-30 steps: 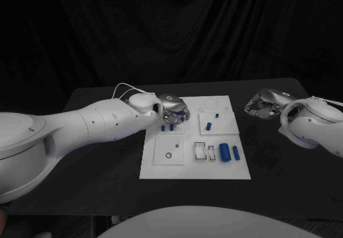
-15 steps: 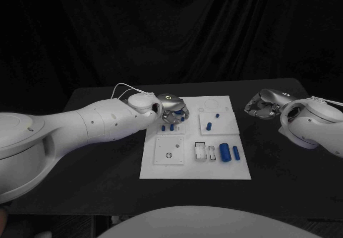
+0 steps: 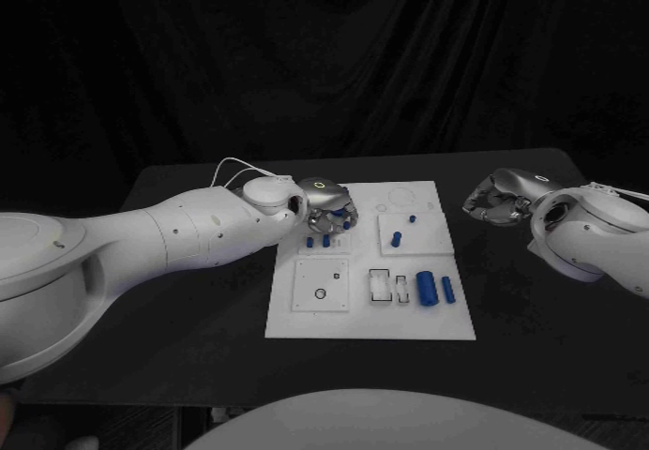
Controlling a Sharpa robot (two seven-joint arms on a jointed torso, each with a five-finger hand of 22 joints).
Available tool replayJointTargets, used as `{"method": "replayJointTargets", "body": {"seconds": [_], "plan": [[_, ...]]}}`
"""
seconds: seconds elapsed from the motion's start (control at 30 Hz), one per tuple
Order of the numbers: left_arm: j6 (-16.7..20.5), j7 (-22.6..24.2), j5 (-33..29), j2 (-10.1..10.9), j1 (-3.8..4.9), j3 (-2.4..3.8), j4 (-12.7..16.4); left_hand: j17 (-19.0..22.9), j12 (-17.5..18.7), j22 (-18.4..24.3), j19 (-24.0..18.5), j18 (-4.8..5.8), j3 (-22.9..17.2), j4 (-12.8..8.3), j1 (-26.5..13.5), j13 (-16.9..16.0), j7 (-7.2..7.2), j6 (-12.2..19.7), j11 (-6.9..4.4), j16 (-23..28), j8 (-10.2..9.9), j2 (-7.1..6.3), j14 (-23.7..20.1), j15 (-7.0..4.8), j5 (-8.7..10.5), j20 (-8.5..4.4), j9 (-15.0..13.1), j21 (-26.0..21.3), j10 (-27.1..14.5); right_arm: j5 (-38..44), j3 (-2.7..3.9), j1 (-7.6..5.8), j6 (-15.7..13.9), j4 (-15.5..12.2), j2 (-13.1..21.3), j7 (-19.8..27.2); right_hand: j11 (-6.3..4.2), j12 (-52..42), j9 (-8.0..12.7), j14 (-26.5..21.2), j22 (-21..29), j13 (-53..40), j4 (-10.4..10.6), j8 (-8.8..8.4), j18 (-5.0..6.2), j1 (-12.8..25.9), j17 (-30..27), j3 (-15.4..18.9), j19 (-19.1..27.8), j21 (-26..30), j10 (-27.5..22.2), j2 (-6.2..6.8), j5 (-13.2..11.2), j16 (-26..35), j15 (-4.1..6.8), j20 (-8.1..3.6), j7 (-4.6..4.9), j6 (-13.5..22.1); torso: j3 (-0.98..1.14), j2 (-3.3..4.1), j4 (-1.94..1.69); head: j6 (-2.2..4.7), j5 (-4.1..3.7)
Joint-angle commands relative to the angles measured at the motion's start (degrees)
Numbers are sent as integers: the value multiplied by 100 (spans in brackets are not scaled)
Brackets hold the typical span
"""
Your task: Assemble the parts on the task board
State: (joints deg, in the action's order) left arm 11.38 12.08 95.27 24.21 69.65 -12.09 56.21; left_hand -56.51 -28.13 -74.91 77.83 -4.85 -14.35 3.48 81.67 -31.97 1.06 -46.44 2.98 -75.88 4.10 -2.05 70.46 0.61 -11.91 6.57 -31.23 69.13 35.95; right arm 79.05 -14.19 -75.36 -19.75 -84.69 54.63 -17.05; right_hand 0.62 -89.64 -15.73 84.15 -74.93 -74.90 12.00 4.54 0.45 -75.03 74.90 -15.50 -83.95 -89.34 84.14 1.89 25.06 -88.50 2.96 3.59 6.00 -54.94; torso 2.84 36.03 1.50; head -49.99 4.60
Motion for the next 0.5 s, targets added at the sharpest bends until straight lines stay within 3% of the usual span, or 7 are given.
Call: {"method": "replayJointTargets", "body": {"seconds": [0.03, 0.33, 0.5], "plan": [[90, 119, 2, -17, -16, 4, 3, -15, -32, -907, 41, 23, -64, 14, -37, 21, -13, -79, -20, -42, 28, 24, 23, -45, -6, -37, 16, 20, 100, 20, 3, 8, 37, -2, 6, -37, 27, -36, 3, 535, -1479, -1510, -7, -25, -24, -28, 1299, -39, -561, 6, 586, 15, 26, 18, -12, -7, 15, -12, 3, -1, -1, -1, 0], [96, 102, 2, -24, -27, 4, -7, -75, 87, -935, 106, 43, -247, 23, -35, 190, -74, -240, -148, -95, 3, 67, 103, -144, -22, -96, 88, 116, 507, 20, 3, 8, 50, -11, 13, -49, 27, -36, 3, 535, -1476, -1510, -11, -24, -22, -31, 1298, -45, -556, 14, 586, 11, 28, 19, -11, -7, 13, -15, 2, -2, -1, -1, 9], [139, 145, 2, -31, -34, 4, 0, -73, 338, -942, 127, 51, -378, 27, -52, 429, -182, -406, -323, -107, 8, 75, 132, -275, -15, -137, 127, 146, 871, 20, 3, 8, 54, -15, 10, -54, 27, -36, 3, 535, -1476, -1510, -11, -24, -22, -31, 1298, -45, -556, 14, 586, 11, 28, 19, -11, -7, 13, -15, 1, 1, 4, -1, 23]]}}
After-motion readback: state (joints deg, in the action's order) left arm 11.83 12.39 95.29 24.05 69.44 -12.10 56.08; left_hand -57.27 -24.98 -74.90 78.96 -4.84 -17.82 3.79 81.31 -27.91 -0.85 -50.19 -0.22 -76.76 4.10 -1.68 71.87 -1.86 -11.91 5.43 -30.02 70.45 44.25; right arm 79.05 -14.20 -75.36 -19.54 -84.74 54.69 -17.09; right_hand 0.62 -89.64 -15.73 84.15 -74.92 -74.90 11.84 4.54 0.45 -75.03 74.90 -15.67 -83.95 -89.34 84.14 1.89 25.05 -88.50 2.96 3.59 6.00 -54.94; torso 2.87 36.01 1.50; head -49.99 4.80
